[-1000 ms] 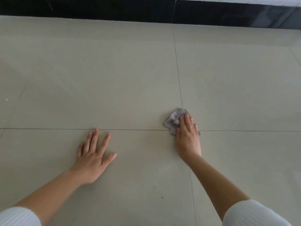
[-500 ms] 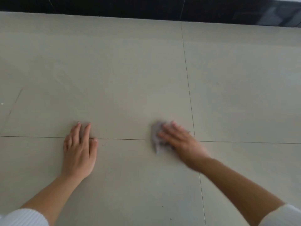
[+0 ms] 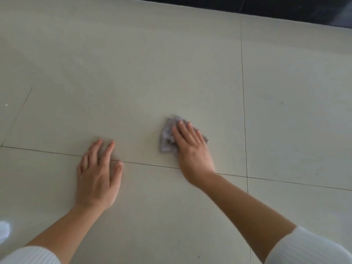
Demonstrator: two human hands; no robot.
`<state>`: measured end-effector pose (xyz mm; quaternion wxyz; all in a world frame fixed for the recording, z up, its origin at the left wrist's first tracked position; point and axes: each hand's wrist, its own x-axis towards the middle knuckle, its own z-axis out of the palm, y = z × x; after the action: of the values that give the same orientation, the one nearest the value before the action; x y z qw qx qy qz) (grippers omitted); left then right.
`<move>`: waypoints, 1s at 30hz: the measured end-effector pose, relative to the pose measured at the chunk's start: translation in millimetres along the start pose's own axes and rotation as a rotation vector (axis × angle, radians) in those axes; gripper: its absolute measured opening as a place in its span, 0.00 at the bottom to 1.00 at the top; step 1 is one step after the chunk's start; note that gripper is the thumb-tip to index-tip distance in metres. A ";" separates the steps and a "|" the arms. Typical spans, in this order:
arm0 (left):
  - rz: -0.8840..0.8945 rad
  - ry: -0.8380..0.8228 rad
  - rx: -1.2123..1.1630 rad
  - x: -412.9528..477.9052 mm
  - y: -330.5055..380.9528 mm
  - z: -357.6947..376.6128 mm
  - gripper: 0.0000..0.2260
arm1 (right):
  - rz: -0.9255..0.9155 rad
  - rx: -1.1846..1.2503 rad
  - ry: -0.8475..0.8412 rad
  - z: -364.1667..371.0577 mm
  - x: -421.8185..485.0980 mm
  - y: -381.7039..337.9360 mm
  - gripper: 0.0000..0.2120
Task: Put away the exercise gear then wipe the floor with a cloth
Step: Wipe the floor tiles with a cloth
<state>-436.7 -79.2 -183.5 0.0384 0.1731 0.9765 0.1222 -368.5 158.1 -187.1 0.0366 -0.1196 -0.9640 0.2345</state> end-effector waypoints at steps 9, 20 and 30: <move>0.013 0.016 0.007 -0.3 -0.5 0.4 0.27 | -0.732 -0.101 -0.397 -6.0 -72.9 2.2 0.27; -0.002 -0.015 0.000 -0.2 -3.6 2.1 0.26 | 0.552 -0.067 0.092 -57.5 55.0 82.9 0.27; 0.091 0.003 -0.019 2.3 -10.6 6.5 0.23 | -0.311 -0.083 -0.232 23.8 -6.3 -71.1 0.28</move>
<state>-441.6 -86.7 -192.5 0.0332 0.2169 0.9665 0.1334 -380.6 84.8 -175.6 -0.0438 0.0570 -0.9775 0.1985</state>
